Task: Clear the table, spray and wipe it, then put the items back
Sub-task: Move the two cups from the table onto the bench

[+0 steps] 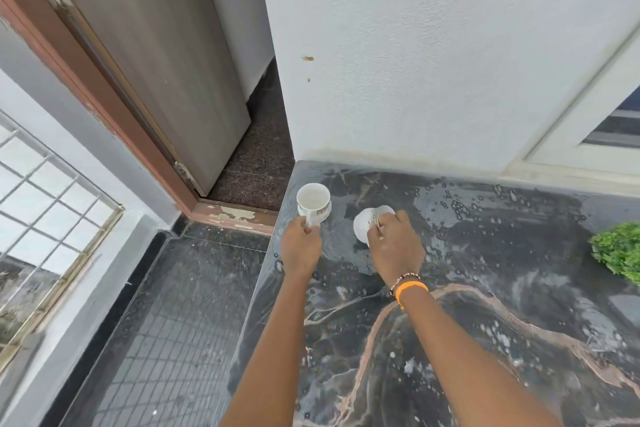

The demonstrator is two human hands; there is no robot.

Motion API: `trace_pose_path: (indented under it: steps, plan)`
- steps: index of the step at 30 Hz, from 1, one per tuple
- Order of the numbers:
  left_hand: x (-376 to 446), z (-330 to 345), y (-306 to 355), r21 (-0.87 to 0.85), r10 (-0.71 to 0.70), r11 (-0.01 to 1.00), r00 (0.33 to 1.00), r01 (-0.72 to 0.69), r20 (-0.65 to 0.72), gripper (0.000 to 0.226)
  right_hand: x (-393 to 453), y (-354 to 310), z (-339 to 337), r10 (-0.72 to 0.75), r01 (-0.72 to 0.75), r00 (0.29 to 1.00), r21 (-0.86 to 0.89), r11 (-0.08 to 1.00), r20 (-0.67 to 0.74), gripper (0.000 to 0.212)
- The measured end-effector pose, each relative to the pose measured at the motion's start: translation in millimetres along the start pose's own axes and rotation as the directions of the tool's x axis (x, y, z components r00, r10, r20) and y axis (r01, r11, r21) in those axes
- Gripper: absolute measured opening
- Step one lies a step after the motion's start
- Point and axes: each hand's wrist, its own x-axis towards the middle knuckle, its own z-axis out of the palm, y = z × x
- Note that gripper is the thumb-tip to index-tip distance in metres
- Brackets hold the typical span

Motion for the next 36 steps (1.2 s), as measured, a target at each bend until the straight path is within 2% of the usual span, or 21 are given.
trace_pose_path:
  steps: [2, 4, 6, 9, 11, 13, 15, 16, 18, 20, 23, 25, 30, 36]
  plan:
    - [5.4, 2.0, -1.1, 0.031, 0.006, 0.999, 1.000, -0.006, -0.005, 0.014, 2.1, 0.5, -1.0, -0.191, 0.198, 0.980, -0.148, 0.969, 0.062, 0.019]
    - [8.5, 3.4, -2.6, 0.038, 0.011, 0.999, 1.000, -0.011, -0.014, 0.017, 0.3, -0.3, 2.9, -0.296, 0.320, 0.946, -0.242, 0.916, 0.131, 0.021]
    - [9.6, 4.2, -4.8, 0.067, 0.026, 0.997, 1.000, -0.025, -0.017, 0.020, -4.4, 0.2, 7.2, -0.335, 0.373, 0.925, -0.275, 0.886, 0.177, 0.022]
    - [8.1, 5.4, -9.9, 0.094, 0.055, 0.994, 0.998, -0.056, 0.014, 0.019, -12.6, 6.1, 8.0, -0.344, 0.363, 0.931, -0.203, 0.909, 0.124, 0.021]
    - [6.4, 6.1, -12.5, 0.100, 0.064, 0.993, 0.998, -0.066, 0.024, 0.022, -19.7, 12.6, 6.2, -0.281, 0.282, 0.959, -0.104, 0.954, 0.030, 0.027]
    - [4.2, 7.1, -15.1, 0.099, 0.081, 0.992, 0.996, -0.083, 0.026, 0.026, -28.4, 18.7, 4.6, -0.086, 0.089, 0.995, 0.051, 0.995, -0.057, 0.034]
    - [1.7, 7.6, -17.6, 0.059, 0.097, 0.993, 0.995, -0.099, 0.030, 0.033, -33.3, 25.4, 5.7, 0.096, -0.089, 0.995, 0.149, 0.985, -0.035, 0.036]
    - [0.1, 7.6, -18.9, 0.042, 0.108, 0.993, 0.994, -0.109, 0.032, 0.034, -33.2, 28.9, 6.8, 0.133, -0.134, 0.991, 0.152, 0.979, 0.015, 0.035]
    - [-3.4, 6.6, -21.6, 0.032, 0.125, 0.991, 0.992, -0.126, 0.027, 0.029, -28.7, 33.5, 7.8, 0.104, -0.121, 0.989, 0.174, 0.977, 0.103, 0.028]
    - [-7.6, 5.5, -23.2, 0.035, 0.148, 0.988, 0.989, -0.149, 0.023, 0.026, -22.4, 34.5, 5.8, 0.020, -0.048, 0.992, 0.235, 0.971, 0.122, 0.022]
    - [-19.2, 4.6, -21.5, 0.045, 0.167, 0.985, 0.986, -0.168, 0.023, 0.026, -17.5, 33.6, -1.5, -0.071, 0.043, 0.993, 0.282, 0.958, 0.090, 0.019]
    - [-31.5, 5.2, -18.3, 0.027, 0.165, 0.986, 0.986, -0.165, 0.026, 0.028, -18.4, 35.9, -11.7, -0.070, 0.055, 0.997, 0.310, 0.949, 0.038, 0.021]
    - [-83.5, 20.3, -3.3, -0.135, 0.190, 0.975, 0.975, -0.174, 0.119, 0.026, -41.2, 66.4, -50.7, 0.104, -0.050, 0.989, 0.425, 0.904, -0.105, 0.026]
    - [-173.5, 75.7, 29.3, -0.221, 0.256, 0.953, 0.939, -0.205, 0.231, 0.029, -92.8, 138.1, -125.4, 0.310, -0.125, 0.910, 0.531, 0.838, -0.275, 0.027]
